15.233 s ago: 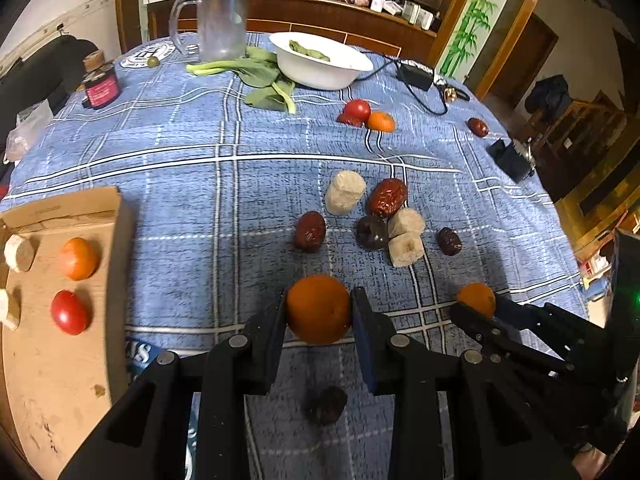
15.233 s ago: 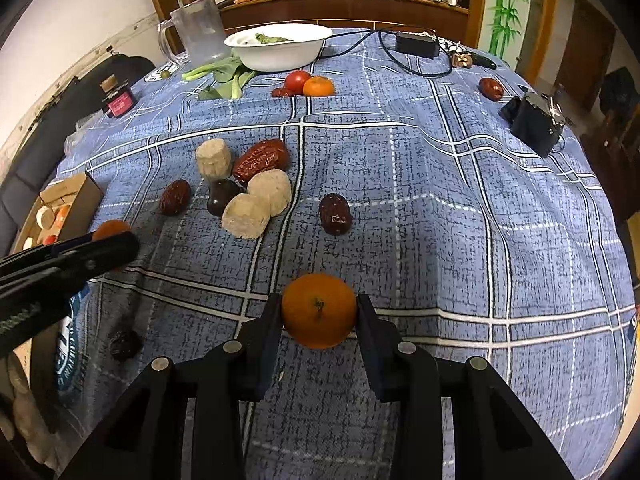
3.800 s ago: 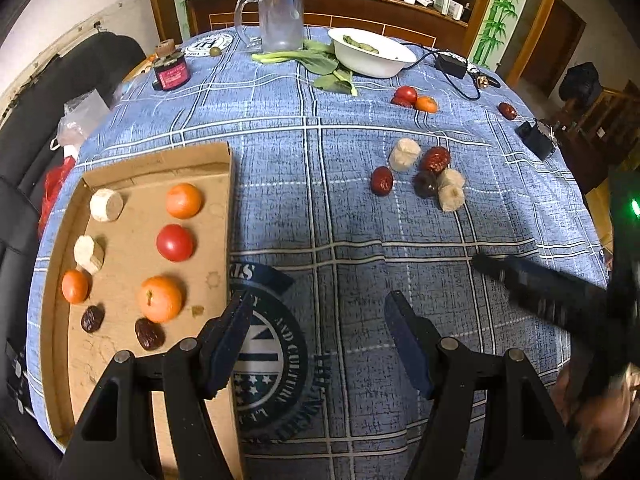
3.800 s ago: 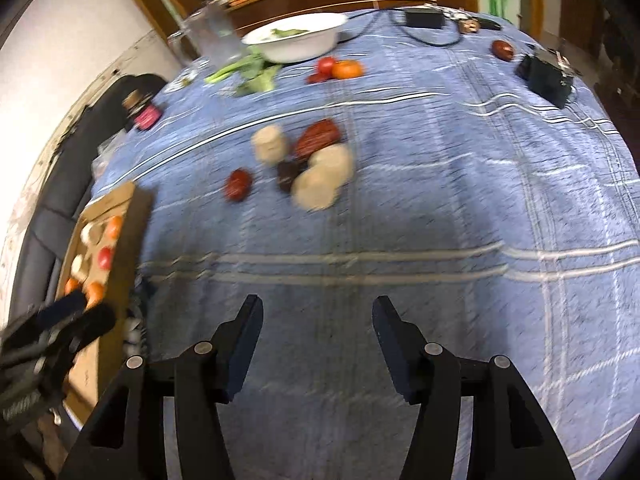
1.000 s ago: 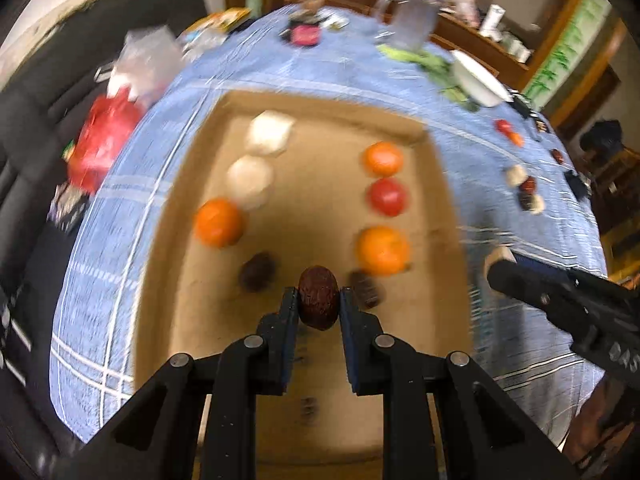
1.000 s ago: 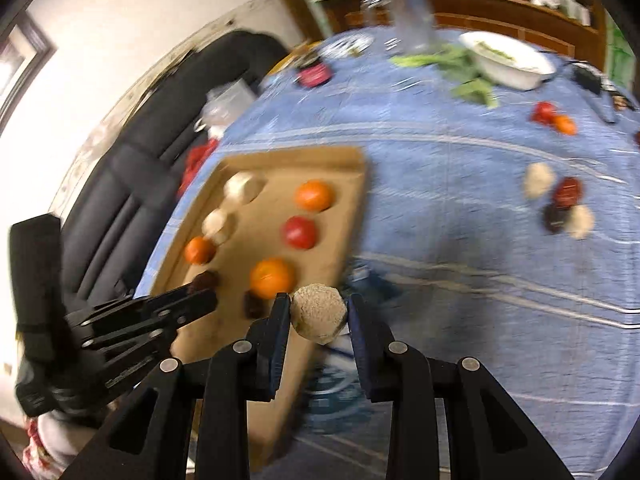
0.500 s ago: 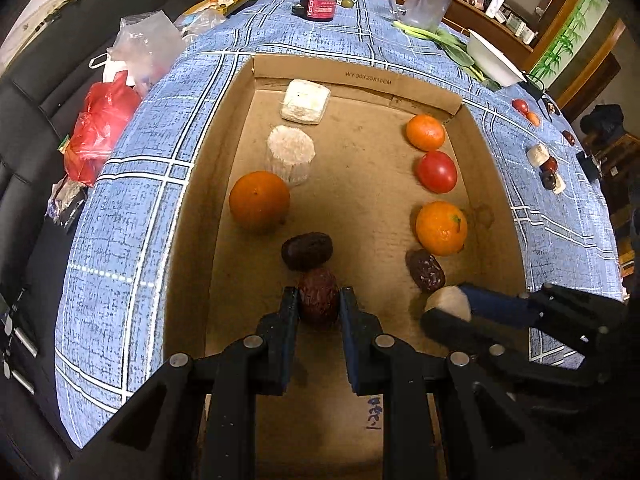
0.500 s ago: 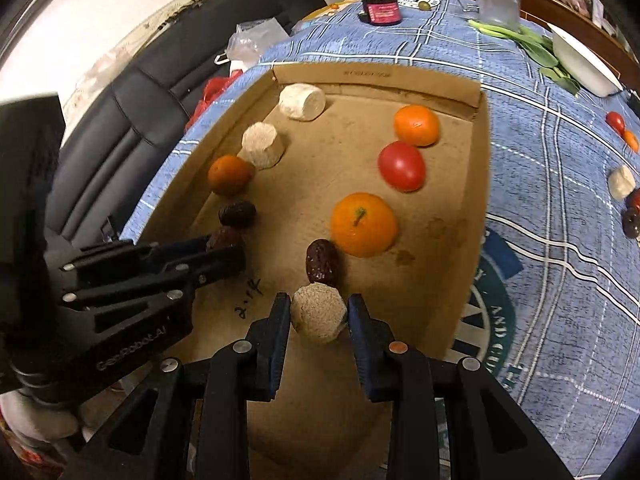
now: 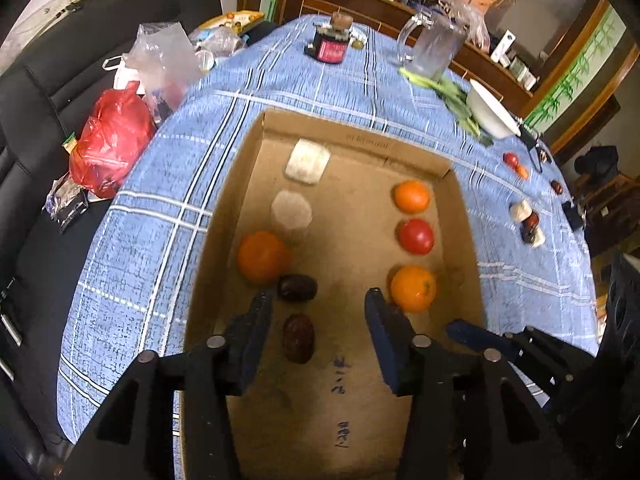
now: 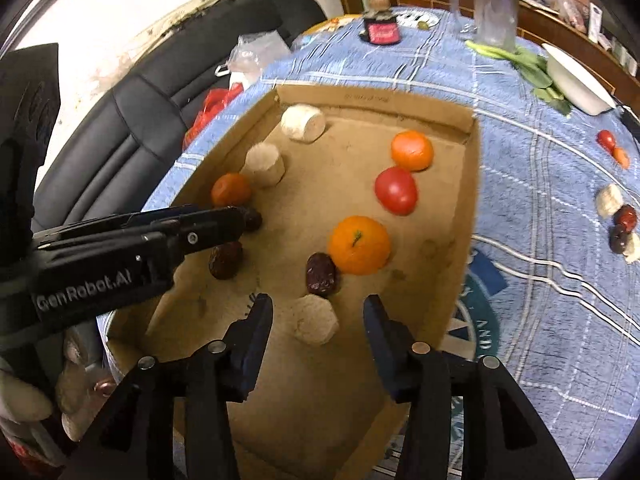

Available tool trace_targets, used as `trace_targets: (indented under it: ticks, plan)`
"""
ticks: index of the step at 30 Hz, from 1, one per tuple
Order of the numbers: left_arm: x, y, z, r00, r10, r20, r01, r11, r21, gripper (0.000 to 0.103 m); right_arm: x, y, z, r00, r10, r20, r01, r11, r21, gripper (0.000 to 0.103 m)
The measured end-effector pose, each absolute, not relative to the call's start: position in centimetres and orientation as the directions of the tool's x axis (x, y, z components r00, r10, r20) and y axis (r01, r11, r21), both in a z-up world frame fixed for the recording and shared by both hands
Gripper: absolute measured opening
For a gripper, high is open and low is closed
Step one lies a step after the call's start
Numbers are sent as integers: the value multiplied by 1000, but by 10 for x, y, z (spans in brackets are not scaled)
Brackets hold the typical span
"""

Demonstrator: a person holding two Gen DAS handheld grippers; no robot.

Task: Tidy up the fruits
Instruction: 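Move both tools back over the remaining pieces on the cloth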

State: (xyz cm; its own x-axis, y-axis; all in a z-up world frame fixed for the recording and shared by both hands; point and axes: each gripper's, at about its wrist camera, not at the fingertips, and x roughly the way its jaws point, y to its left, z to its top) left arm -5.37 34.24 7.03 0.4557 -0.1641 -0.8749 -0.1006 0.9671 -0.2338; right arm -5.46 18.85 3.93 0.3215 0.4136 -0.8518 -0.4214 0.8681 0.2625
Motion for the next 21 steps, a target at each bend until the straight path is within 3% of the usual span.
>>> trace_targets:
  ticks: [4,21]
  plan:
    - [-53,331,86,490,-149,-859,-97,970,-223,63,-52,170,44,354,419,-836,-367,885,288,53]
    - [-65,238,114,517,-151,-843,22,986,-163,63,-65,63,61,446,372,-814,-186,928,322,57]
